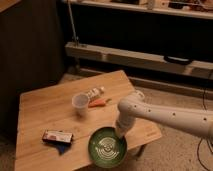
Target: Drag the ceramic bowl in a circle
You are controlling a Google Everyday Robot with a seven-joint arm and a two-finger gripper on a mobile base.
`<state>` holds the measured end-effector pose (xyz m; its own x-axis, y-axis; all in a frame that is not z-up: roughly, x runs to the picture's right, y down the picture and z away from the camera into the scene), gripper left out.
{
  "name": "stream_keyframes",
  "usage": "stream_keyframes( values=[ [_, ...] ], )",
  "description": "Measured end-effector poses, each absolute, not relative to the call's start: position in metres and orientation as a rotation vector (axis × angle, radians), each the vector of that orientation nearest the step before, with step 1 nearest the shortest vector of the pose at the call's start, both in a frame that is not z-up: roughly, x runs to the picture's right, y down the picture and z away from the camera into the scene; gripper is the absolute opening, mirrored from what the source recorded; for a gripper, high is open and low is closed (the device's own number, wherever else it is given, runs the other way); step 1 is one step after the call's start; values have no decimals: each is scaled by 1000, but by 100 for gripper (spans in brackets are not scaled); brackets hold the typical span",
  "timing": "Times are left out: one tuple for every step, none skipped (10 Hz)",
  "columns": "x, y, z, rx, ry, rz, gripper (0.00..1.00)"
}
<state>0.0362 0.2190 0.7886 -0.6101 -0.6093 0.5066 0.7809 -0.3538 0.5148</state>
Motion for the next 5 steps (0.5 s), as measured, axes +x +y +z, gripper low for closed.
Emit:
stream_keyframes(
  values=[
    [16, 202, 793, -269, -932, -2043, 0],
    [-1, 183, 800, -256, -913, -2042, 0],
    [-12, 159, 811, -256, -880, -2019, 0],
    [-13, 139, 824, -272, -854, -1990, 0],
    [-10, 121, 838, -280, -828, -1963, 0]
  ],
)
